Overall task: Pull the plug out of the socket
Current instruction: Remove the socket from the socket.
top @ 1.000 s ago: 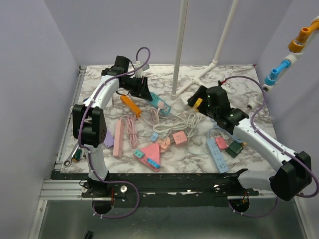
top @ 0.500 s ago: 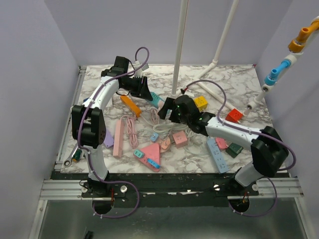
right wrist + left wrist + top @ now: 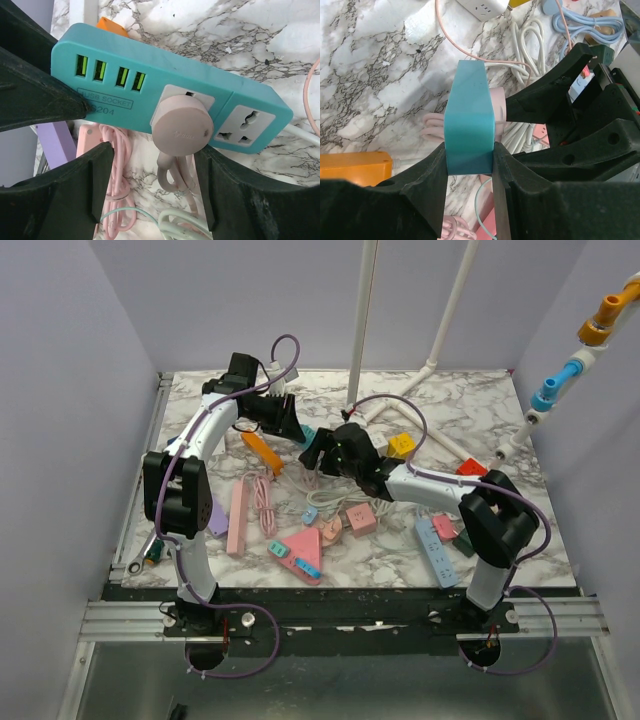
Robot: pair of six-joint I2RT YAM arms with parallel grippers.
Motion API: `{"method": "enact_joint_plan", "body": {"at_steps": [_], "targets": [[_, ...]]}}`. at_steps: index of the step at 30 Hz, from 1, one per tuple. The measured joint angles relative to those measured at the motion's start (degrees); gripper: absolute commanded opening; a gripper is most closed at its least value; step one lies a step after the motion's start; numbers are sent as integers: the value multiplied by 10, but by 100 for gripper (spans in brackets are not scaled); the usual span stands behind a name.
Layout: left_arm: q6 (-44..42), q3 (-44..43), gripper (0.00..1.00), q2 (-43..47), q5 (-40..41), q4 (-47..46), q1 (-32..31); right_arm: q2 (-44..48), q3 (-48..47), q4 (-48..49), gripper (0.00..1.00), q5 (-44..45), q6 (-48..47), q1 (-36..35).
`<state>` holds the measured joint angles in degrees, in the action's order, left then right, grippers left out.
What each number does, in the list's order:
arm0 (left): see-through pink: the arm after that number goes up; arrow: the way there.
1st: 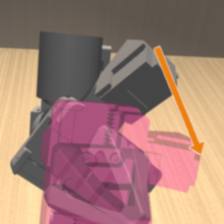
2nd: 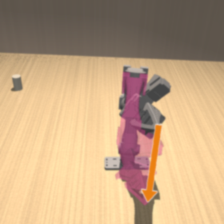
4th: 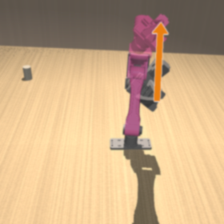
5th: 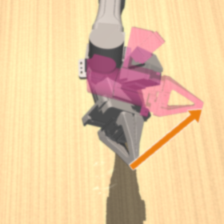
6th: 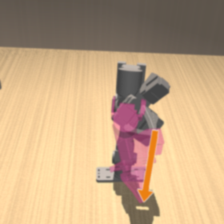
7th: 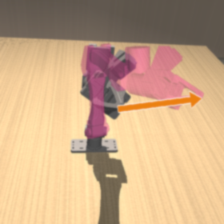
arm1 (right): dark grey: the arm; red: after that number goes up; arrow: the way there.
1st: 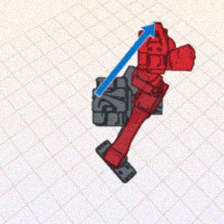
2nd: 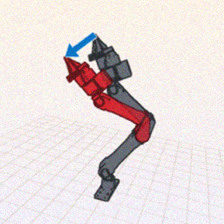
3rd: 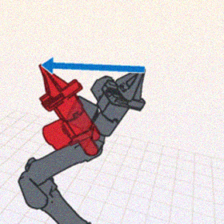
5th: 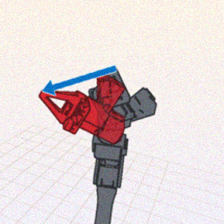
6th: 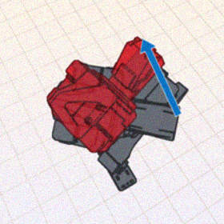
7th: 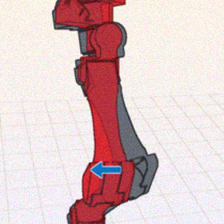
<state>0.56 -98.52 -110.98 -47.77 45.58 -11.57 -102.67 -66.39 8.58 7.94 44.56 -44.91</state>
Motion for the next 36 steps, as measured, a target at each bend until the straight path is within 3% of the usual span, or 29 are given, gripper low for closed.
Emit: {"method": "enact_joint_plan", "body": {"at_steps": [3,11,23,36], "targets": [[-3,1,0,0,4,0,0,-6,0,5,65,-3,4,0],[-6,1,0,2,7,3,4,-16,-1,3,31,-3,12,0],[-25,12,0,22,33,4,-4,-5,16,11,1,-3,31,0],[-25,24,0,43,139,-7,-20,111,120,25,1,-1,46,-2]]}}
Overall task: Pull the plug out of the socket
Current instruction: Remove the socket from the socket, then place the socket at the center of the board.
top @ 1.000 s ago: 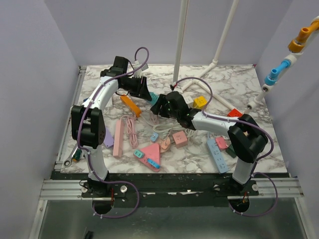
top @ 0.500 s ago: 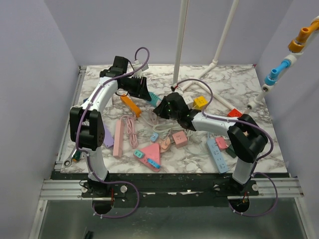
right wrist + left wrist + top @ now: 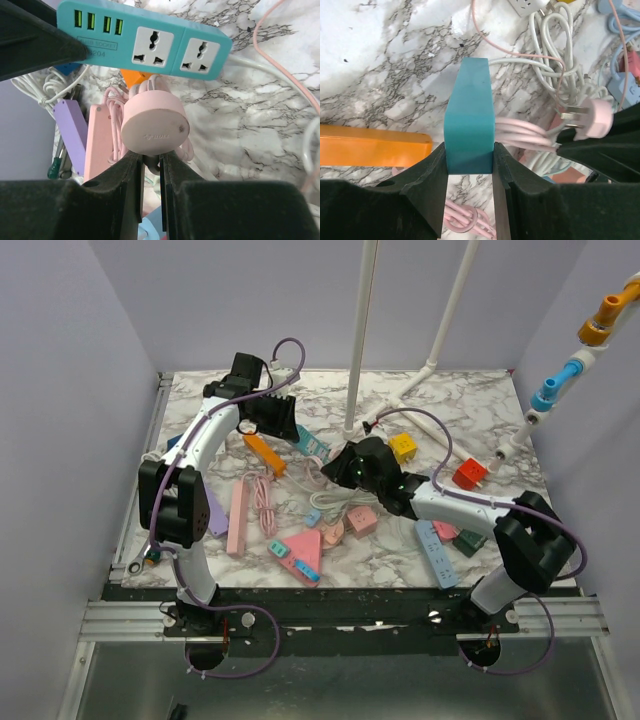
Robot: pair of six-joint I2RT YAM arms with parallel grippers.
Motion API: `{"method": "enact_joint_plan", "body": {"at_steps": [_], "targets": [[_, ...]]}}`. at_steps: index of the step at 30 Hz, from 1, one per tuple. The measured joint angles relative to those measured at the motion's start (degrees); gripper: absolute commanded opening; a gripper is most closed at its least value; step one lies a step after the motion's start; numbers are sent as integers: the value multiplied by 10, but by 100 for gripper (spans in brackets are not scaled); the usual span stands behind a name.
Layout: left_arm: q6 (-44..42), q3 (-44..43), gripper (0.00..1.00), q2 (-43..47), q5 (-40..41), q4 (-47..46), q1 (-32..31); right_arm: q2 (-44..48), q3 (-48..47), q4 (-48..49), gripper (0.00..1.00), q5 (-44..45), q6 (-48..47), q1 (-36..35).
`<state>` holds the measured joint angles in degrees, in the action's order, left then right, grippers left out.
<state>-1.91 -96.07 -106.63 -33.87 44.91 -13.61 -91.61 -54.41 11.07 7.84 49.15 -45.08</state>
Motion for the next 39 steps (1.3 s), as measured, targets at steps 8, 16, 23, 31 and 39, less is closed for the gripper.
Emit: {"method": "enact_joint_plan", "body": {"at_steps": [8,16,23,31,39], "targets": [[3,0,0,0,14,-2,1,37,17,-13,1,15,0,-2],[2,-6,0,-9,-9,-2,2,24,-5,-35,11,9,-22,-3],[7,-26,0,-27,-27,-16,2,-70,-89,-35,18,-13,-57,-39],[11,-48,33,-52,-29,-28,0,-158,-170,-45,19,-12,-89,-48],[11,-68,98,-52,-32,-37,0,-213,-251,-76,64,1,-117,-28]]}}
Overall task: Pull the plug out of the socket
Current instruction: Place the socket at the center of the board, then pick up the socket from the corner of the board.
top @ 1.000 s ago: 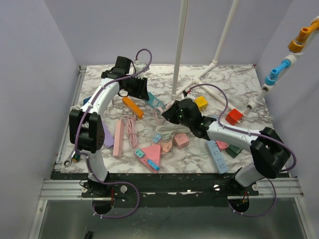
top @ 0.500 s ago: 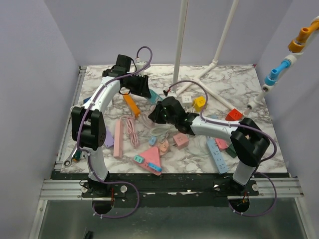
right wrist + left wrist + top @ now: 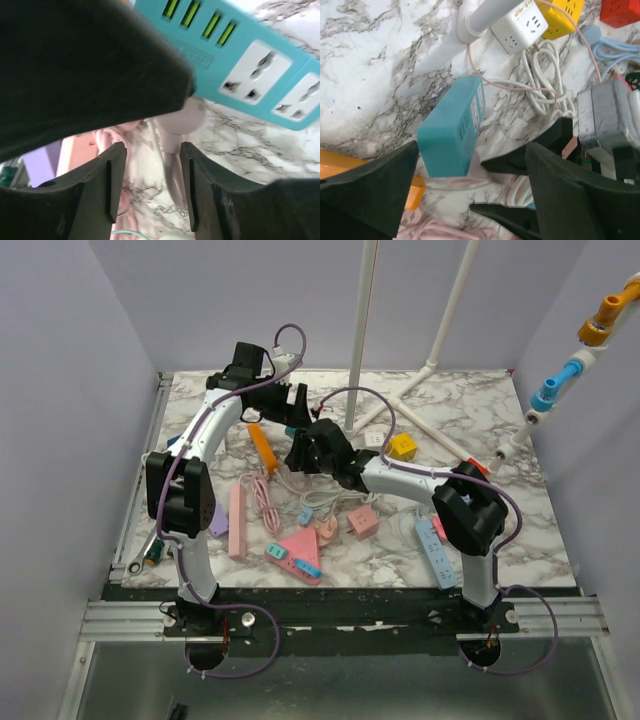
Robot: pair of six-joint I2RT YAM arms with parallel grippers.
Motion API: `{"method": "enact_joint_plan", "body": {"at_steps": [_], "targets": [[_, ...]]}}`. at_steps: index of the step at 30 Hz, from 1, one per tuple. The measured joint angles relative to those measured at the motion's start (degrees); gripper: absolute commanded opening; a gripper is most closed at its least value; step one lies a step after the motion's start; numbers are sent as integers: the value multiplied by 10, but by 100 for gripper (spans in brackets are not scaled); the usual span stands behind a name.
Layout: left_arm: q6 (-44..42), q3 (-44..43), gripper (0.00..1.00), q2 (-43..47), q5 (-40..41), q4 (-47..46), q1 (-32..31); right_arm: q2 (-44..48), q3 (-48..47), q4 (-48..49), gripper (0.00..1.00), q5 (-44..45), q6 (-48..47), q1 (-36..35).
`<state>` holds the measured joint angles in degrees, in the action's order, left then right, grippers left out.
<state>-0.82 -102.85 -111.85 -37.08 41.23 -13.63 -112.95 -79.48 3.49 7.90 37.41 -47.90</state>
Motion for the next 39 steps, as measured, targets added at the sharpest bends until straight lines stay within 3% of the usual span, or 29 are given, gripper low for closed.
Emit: {"method": "enact_joint_plan", "body": {"at_steps": [6,15,21,28,34,39], "targets": [[-13,-2,98,8,-5,13,7,-2,-3,-28,100,17,-13,3],[-58,-87,98,40,-47,135,65,67,-11,-109,100,31,-46,3],[-101,-67,98,86,-61,208,107,246,20,-174,100,53,-60,3],[-134,-17,98,147,-68,266,116,430,155,-279,100,100,-23,1],[-150,12,98,202,-71,301,117,424,293,-342,100,111,39,-46],[-161,37,98,243,-71,326,118,388,316,-352,100,137,67,-83]]}}
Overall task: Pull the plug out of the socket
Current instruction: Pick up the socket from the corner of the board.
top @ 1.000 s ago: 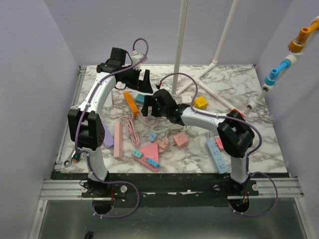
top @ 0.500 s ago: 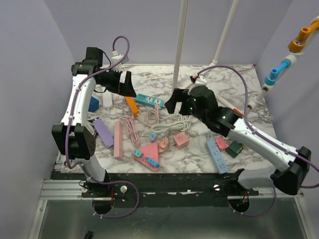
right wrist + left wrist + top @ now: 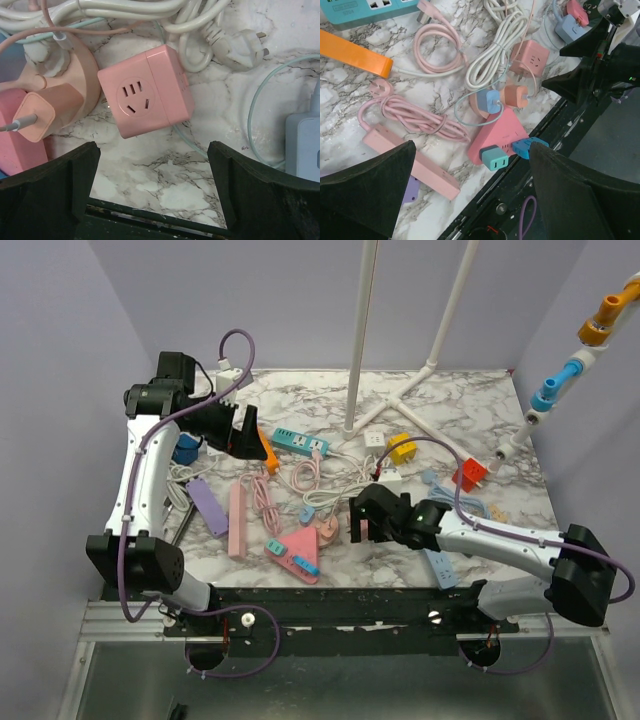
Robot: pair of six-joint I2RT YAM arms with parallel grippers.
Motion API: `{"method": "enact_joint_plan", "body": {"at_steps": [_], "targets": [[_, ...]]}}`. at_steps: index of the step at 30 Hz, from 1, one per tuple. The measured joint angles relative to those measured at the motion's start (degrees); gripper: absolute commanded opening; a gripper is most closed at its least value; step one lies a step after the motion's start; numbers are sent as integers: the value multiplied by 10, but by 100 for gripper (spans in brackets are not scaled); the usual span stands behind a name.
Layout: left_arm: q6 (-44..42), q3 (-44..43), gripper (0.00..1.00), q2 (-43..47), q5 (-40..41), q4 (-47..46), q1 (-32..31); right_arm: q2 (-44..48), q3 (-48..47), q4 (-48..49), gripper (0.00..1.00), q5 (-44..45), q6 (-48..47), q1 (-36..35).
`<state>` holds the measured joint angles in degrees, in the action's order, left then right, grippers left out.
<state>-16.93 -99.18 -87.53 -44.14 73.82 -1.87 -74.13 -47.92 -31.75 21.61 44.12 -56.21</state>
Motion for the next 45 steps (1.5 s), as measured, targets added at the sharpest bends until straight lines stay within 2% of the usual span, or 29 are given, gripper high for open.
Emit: {"method": "enact_joint_plan", "body": {"at_steps": [10,13,21,28,32,36,41,45], "targets": [[-11,55,98,61,5,27,3,-49,26,58,100,66,15,-6],[-13,73,98,69,6,26,3,-51,27,53,97,89,26,-2],[-25,125,98,80,11,26,2,19,35,30,93,132,29,114],[-35,147,98,82,15,21,-10,11,-24,-4,93,140,0,114],[-35,171,99,85,16,8,-30,17,-63,-22,88,133,1,85],[-29,217,99,91,18,-28,-60,22,-107,-44,89,128,28,0],[-17,280,98,108,19,-83,-94,-42,-165,-64,91,125,82,-108],[-19,302,98,109,13,-101,-102,-96,-155,-61,91,109,105,-121]]}}
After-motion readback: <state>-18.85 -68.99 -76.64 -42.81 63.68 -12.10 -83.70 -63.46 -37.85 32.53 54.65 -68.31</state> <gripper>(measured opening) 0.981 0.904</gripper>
